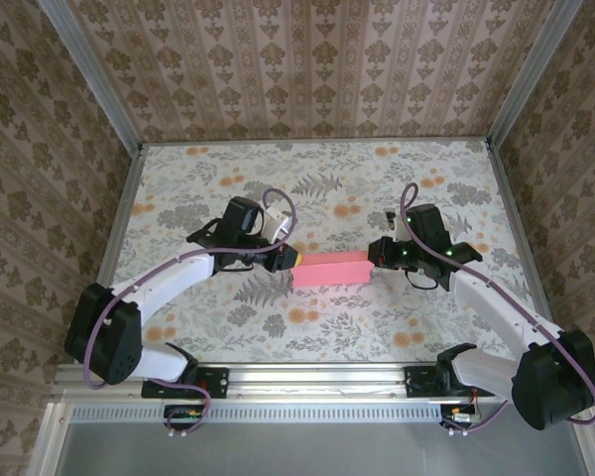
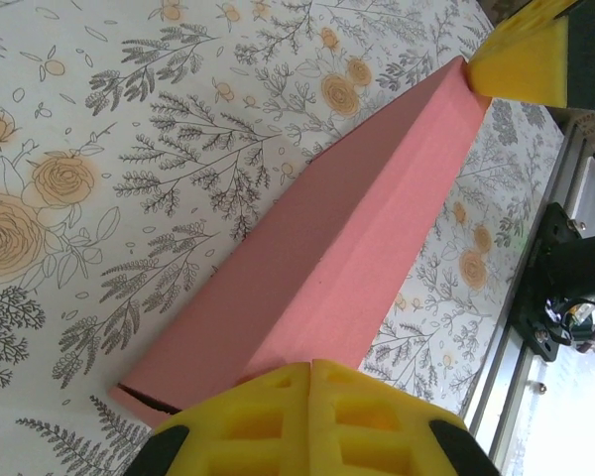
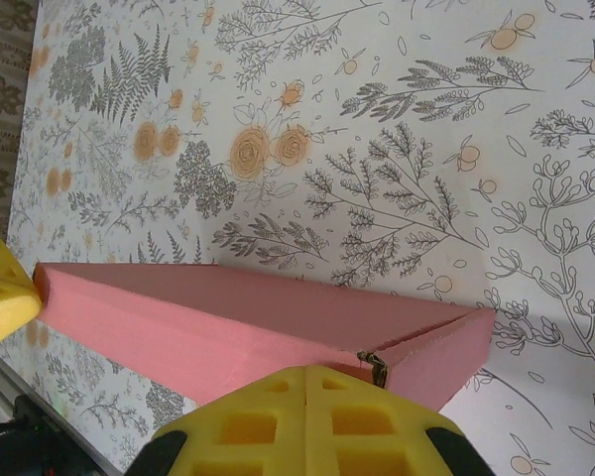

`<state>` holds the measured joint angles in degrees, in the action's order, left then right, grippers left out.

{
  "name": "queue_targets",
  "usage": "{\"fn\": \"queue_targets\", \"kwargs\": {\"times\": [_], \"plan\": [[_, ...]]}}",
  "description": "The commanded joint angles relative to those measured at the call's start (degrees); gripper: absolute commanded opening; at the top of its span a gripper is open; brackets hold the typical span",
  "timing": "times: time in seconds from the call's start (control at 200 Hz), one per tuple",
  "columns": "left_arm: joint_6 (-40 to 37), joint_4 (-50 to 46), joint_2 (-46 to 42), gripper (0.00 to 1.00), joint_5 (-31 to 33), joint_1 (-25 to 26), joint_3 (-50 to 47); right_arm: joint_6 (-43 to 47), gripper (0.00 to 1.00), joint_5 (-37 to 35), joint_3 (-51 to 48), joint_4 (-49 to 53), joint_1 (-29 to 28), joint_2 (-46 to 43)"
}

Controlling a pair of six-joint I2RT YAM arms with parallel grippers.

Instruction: Fold the paper box

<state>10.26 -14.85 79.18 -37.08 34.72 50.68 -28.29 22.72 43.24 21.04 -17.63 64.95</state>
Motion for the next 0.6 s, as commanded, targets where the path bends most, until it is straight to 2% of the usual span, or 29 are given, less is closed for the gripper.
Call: {"fn": "queue_targets", "kwargs": {"times": [0.0,0.41,0.595], "plan": [[-1.69,-3.30,0.50,0.01,3.77,-0.27,-4.13,0.68,0.01,-1.83,-3.02,3.77,-0.15,1.24],[-0.51,0.35,-0.82,0.00,6.10,0.34,-9.72,0.32,0.00,-6.62,-8.44,3.08,-1.65,0.86],[-0.08,-0.93,-1.77,0.00,5.79,1.35,-6.95,1.41,0.00,-8.01,-3.36,6.06,-3.02,1.43]]}}
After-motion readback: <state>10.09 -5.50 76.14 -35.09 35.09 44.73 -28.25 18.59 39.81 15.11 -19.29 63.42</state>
